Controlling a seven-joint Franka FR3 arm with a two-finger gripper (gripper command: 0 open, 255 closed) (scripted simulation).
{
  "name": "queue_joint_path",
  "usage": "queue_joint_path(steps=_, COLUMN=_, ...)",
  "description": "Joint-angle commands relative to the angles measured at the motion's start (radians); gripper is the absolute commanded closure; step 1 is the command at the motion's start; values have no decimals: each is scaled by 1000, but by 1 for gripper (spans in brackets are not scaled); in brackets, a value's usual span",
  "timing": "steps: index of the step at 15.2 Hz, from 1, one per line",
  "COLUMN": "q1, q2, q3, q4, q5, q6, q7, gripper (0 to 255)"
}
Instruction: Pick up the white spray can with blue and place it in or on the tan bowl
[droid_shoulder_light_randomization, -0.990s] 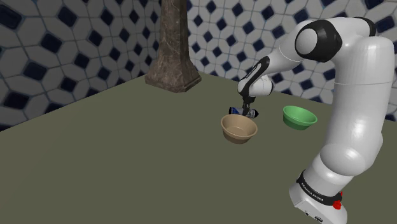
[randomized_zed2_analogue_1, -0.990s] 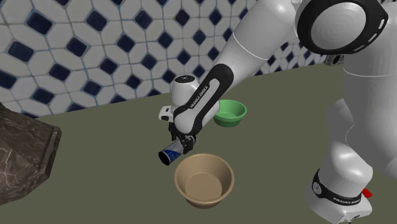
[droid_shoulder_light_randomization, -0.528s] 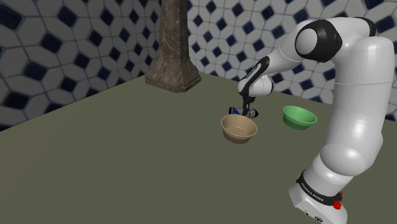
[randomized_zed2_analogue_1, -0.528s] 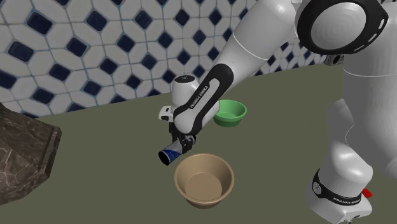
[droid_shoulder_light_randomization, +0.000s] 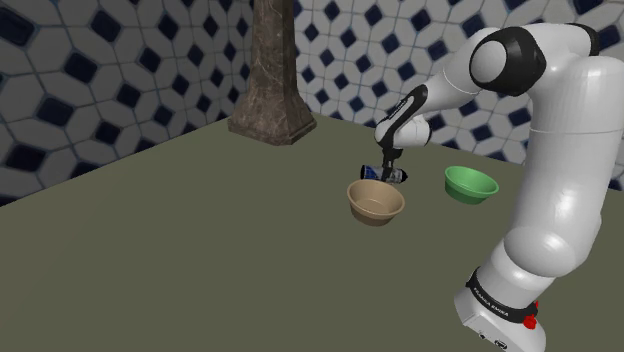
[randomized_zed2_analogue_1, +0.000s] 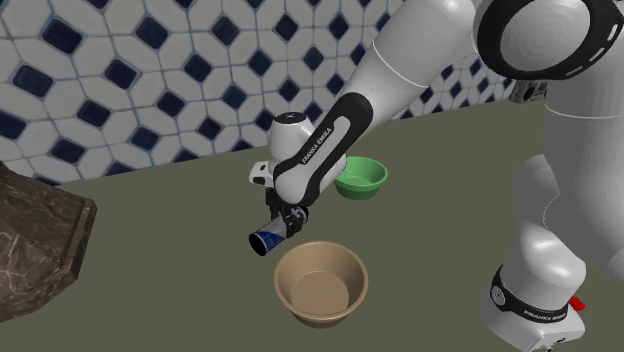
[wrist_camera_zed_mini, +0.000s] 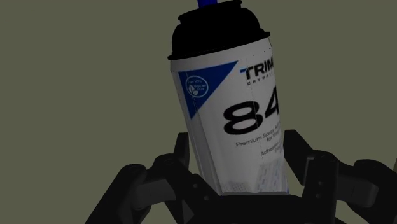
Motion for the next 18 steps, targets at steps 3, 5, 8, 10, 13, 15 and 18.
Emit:
queue_joint_path(steps=3, q1=20, q2=-48, q3=-26, q4=2, q5=-38, q6=-47, q7=26, gripper=255)
queue_joint_path(steps=5, q1=29, q2=-71, q3=-37, q4=4, q5=-56, q6=-70, q7=39, gripper=255)
queue_joint_path(steps=8, q1=40, q2=-105, q3=-51, q4=7, q5=-83, q6=-105, q7=57, gripper=255)
queue_joint_path(steps=10, q1=46, q2=-127, q3=-60, q4=11, q5=-101, q6=-128, q7=68, gripper=255)
queue_joint_path(steps=13, q1=54, q2=-159, q3=-70, q4=18, q5=-126, q6=-165, q7=85, gripper=255)
queue_joint_path(steps=15, q1=58, q2=-179, q3=-75, q4=25, q5=-142, q6=-189, q7=95, gripper=255)
queue_joint_path(steps=18, q1=64, q2=-209, q3=-81, q4=35, q5=-164, q6=-226, q7=109, gripper=255)
